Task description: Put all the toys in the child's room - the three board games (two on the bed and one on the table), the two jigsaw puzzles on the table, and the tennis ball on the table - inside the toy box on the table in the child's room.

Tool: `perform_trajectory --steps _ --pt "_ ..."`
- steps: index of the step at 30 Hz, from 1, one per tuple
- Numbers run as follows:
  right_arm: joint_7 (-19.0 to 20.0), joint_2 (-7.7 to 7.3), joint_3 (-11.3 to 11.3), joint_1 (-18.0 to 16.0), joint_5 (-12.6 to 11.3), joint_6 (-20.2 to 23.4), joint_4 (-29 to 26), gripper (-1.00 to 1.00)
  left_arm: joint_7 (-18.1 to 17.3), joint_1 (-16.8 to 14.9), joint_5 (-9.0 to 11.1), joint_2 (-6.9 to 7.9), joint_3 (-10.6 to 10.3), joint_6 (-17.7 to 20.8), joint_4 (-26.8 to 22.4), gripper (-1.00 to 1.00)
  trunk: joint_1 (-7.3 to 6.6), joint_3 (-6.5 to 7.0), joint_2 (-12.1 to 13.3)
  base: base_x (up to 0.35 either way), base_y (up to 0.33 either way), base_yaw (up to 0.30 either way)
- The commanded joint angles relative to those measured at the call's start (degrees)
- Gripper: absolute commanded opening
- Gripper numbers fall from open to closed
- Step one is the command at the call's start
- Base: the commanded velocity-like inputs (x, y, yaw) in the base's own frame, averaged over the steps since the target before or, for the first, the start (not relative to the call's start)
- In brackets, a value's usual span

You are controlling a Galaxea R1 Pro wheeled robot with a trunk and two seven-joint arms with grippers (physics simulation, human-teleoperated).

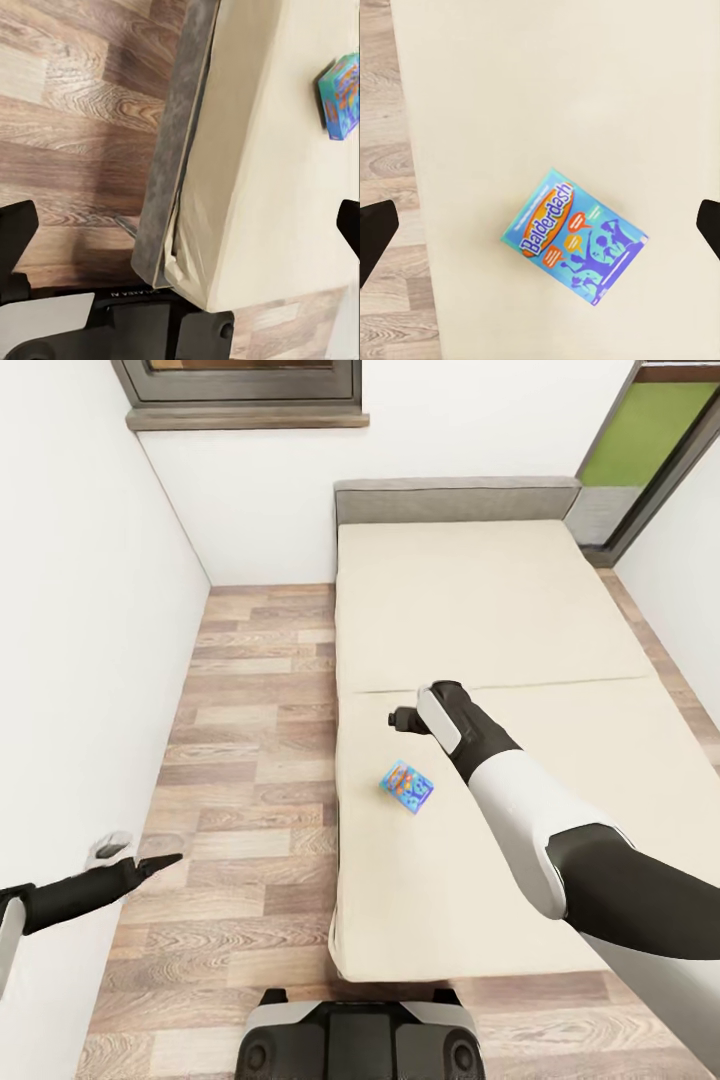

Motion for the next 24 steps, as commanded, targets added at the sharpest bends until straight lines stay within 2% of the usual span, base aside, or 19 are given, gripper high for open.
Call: perform_trajectory --steps 1,2,3,4,6,7,11,15,24 --pt "-0.52 0.0 0.19 -0.04 -0.55 0.08 -0.03 1.0 -1.8 0.01 0.13 0.3 1.0 0.38 -0.01 1.0 0.03 -0.17 -0.09 0.0 0.0 0.0" --pt "-0.52 0.0 0.21 -0.04 -0.57 0.03 -0.03 1.0 -5.18 0.16 0.01 0.93 2.49 0.38 0.01 1.0 0.03 -0.26 -0.09 0.0 0.0 0.0" --pt "-0.52 0.0 0.21 -0.04 -0.57 0.02 -0.03 1.0 -6.8 0.33 -0.02 1.24 3.03 0.38 0.01 1.0 0.03 -0.36 -0.09 0.0 0.0 0.0" --pt "-0.52 0.0 0.22 -0.04 -0.58 0.01 -0.03 1.0 -9.88 0.79 -0.03 1.83 3.85 0.38 0.0 1.0 0.03 -0.45 -0.09 0.0 0.0 0.0" --pt "-0.52 0.0 0.22 -0.04 -0.59 0.04 -0.03 1.0 -12.73 1.25 0.02 2.26 4.41 0.38 0.0 1.0 0.03 -0.64 -0.09 0.0 0.0 0.0" --pt "-0.52 0.0 0.22 -0.04 -0.59 0.07 -0.03 1.0 -15.42 1.6 0.05 2.54 4.76 0.38 0.0 1.0 0.03 -0.74 -0.09 0.0 0.0 0.0" --pt "-0.54 0.0 0.23 -0.01 -0.6 0.11 -0.03 1.0 -20.9 2.02 -0.08 2.82 5.14 0.34 -0.01 1.0 0.03 -1.12 -0.09 0.0 0.0 0.0" --pt "-0.53 0.0 0.23 -0.03 -0.6 0.18 -0.03 1.0 -23.36 2.16 -0.1 2.9 5.29 0.31 0.01 1.0 0.03 -1.5 -0.09 0.0 0.0 0.0" --pt "-0.56 0.0 0.29 -0.04 -0.65 0.2 -0.09 1.0 -24.4 2.22 -0.11 2.94 5.38 0.29 0.02 1.0 0.03 -2.35 -0.09 0.0 0.0 0.0"
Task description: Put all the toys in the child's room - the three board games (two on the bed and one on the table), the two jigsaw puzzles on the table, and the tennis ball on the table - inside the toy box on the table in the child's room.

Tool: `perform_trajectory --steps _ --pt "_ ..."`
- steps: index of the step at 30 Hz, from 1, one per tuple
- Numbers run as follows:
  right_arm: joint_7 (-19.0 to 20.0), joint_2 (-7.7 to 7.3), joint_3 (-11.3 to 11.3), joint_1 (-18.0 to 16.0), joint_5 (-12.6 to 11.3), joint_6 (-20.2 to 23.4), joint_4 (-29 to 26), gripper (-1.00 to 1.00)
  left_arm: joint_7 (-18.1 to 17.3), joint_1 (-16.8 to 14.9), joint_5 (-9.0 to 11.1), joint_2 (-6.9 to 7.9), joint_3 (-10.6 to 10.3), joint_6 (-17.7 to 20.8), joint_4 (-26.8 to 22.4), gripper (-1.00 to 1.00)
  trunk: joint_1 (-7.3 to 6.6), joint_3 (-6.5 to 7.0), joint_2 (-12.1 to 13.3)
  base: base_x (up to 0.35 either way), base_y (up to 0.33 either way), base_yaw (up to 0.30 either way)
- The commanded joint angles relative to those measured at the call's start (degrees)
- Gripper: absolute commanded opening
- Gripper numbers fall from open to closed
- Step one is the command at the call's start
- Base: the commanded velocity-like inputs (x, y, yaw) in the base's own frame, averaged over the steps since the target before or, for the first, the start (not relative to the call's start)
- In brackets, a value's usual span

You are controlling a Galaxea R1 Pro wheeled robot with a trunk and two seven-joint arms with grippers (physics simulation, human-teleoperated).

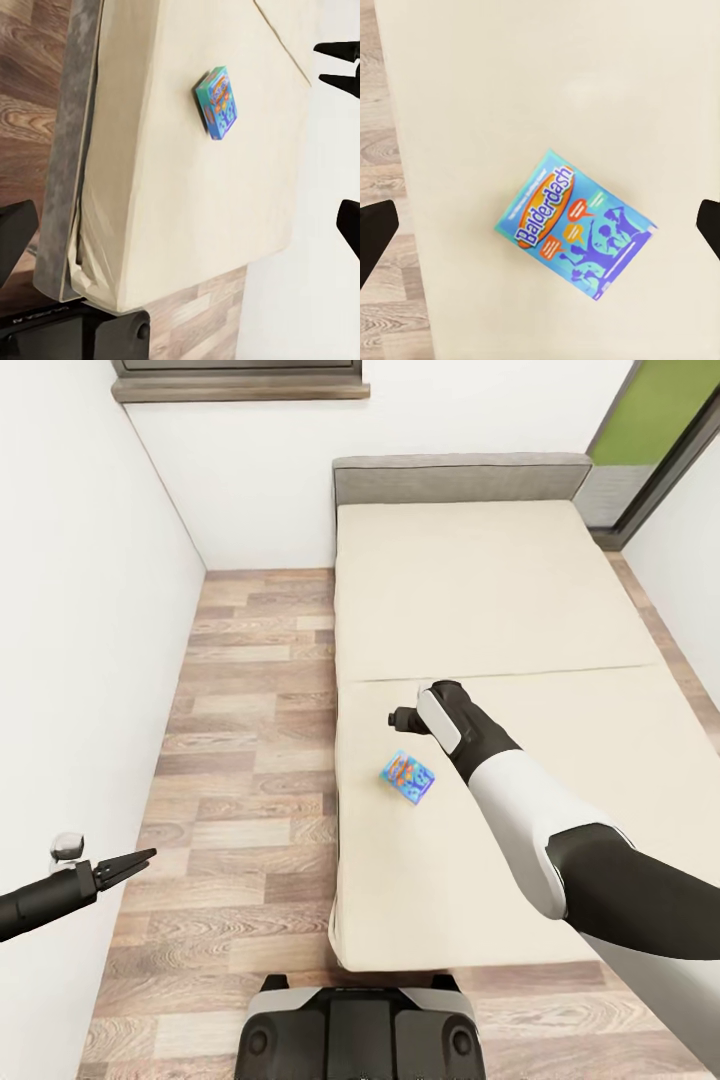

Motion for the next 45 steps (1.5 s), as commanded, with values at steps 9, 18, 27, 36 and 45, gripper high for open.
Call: perform_trajectory --steps 9,18,27,36,45 --pt "-0.55 0.0 0.24 -0.95 -0.9 0.38 -0.28 1.0 -0.11 -0.01 0.01 -0.19 -0.07 0.51 0.04 1.0 0.03 -0.92 -0.09 0.0 0.0 0.0" --pt "-0.57 0.0 0.21 -3.55 -0.94 0.65 0.0 1.0 0.04 -0.01 0.0 -0.31 -0.14 0.46 0.03 1.0 0.03 -1.78 -0.09 0.0 0.0 0.0" --pt "-0.57 0.0 0.18 -3.8 -0.84 1.14 0.02 1.0 0.06 -0.01 -0.04 -0.37 -0.22 0.45 0.05 1.0 0.03 -2.63 -0.09 0.0 0.0 0.0" --pt "-0.57 0.0 0.12 -3.82 -0.76 1.1 0.02 1.0 0.12 -0.01 -0.06 -0.42 -0.23 0.45 0.04 1.0 0.03 -3.48 -0.09 0.0 0.0 0.0" --pt "-0.54 0.0 0.12 -3.79 -0.75 0.98 0.02 1.0 0.14 -0.01 -0.08 -0.42 -0.3 0.31 0.04 1.0 0.03 -4.33 -0.09 0.0 0.0 0.0"
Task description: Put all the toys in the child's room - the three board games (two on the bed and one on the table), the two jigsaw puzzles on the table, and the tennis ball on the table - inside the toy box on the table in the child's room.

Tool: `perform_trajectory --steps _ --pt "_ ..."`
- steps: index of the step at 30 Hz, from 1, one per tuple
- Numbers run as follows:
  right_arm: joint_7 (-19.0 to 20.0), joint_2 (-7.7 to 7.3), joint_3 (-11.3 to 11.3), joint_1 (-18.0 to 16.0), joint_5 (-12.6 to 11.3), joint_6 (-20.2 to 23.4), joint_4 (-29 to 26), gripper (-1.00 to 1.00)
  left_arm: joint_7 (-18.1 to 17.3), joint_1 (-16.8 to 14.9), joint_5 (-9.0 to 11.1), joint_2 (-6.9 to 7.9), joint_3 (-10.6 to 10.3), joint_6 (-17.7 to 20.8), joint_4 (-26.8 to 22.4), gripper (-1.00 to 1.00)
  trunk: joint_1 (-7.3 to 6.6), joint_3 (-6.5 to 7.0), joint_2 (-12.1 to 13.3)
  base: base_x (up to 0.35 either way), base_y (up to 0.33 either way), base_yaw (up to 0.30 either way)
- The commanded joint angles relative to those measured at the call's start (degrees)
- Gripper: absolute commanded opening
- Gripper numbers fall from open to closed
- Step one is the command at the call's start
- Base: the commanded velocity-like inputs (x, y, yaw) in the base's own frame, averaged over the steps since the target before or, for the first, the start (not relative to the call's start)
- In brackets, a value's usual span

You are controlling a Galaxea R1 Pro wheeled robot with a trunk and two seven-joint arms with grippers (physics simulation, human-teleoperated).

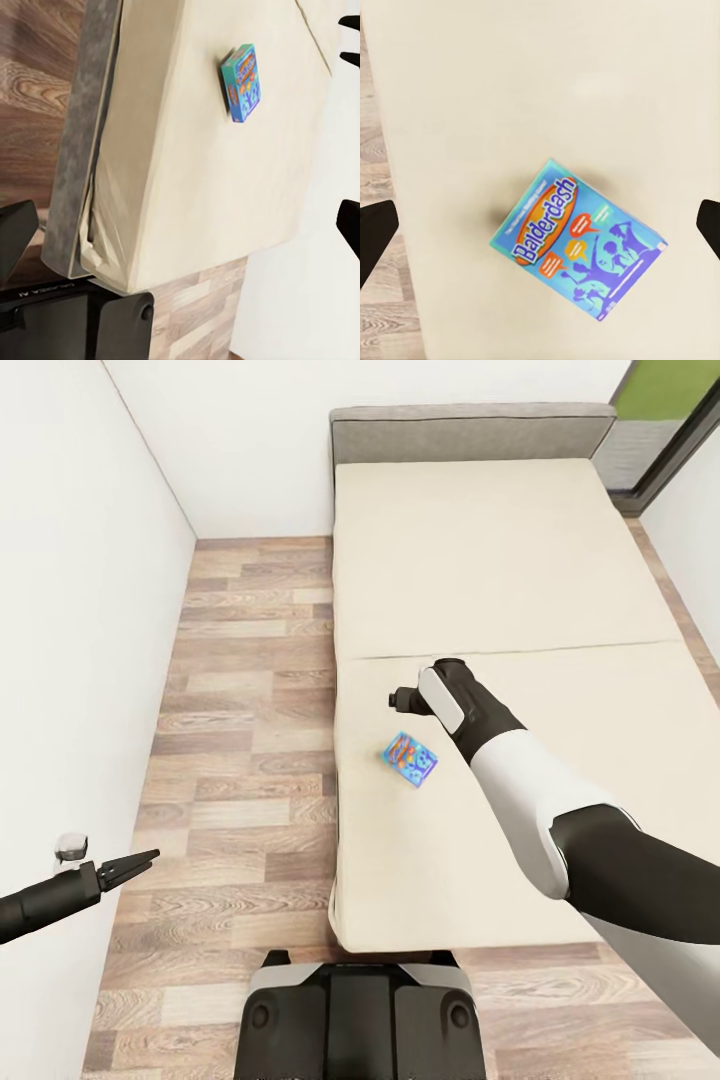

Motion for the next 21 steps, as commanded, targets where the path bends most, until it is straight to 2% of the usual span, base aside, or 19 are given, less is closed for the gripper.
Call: perform_trajectory --steps 1,21 --pt "-0.53 0.0 0.18 -0.03 -0.54 0.08 -0.03 1.0 -0.13 -0.02 0.09 0.01 0.01 0.53 -0.01 1.0 0.03 -0.16 -0.09 0.0 0.0 0.0" --pt "-0.56 0.0 0.27 -0.07 -0.71 0.22 -0.03 1.0 -0.04 -0.02 0.09 0.01 0.0 0.5 0.0 1.0 0.03 -2.06 -0.09 0.0 0.0 0.0"
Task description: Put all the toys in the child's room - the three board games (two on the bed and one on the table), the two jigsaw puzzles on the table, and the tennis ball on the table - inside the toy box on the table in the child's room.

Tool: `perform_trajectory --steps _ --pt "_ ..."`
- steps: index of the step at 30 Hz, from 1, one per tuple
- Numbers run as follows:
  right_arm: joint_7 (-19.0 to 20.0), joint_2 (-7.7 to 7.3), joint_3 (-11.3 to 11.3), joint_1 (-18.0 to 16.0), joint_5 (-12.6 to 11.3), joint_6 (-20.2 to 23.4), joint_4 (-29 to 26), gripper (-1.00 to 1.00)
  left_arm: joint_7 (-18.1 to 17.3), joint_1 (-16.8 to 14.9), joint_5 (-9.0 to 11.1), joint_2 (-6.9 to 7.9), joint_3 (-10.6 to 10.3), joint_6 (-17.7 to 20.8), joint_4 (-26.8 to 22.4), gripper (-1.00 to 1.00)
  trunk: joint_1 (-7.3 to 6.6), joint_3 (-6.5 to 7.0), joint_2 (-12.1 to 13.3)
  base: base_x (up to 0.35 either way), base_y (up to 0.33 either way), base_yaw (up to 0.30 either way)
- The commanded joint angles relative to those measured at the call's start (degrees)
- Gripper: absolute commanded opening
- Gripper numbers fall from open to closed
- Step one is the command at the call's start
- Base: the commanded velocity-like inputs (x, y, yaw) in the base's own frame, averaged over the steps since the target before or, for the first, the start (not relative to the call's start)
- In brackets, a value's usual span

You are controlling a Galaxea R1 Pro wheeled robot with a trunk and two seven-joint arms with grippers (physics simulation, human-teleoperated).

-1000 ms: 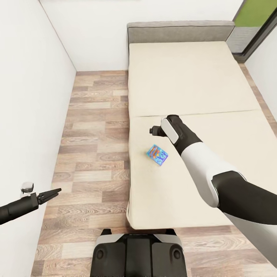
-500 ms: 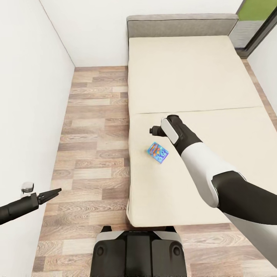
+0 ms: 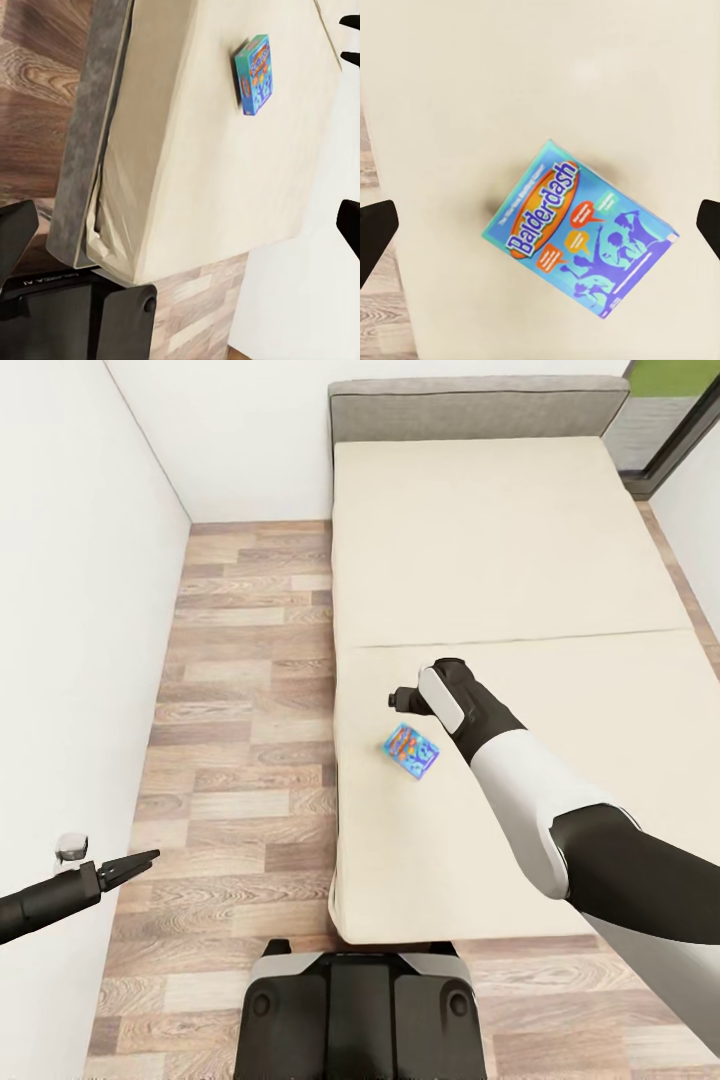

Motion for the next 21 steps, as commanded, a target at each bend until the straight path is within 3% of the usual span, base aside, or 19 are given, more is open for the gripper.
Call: perform_trajectory --steps 1,21 --pt "-0.52 0.0 0.18 -0.04 -0.48 0.11 -0.03 1.0 -0.13 -0.01 0.1 0.01 0.02 0.53 -0.01 1.0 0.03 -0.16 -0.09 0.0 0.0 0.0" --pt "-0.57 0.0 0.1 -2.33 -0.27 1.36 -0.05 1.0 -0.13 -0.01 0.02 -0.03 0.02 0.53 -0.01 1.0 0.03 -2.06 -0.09 0.0 0.0 0.0"
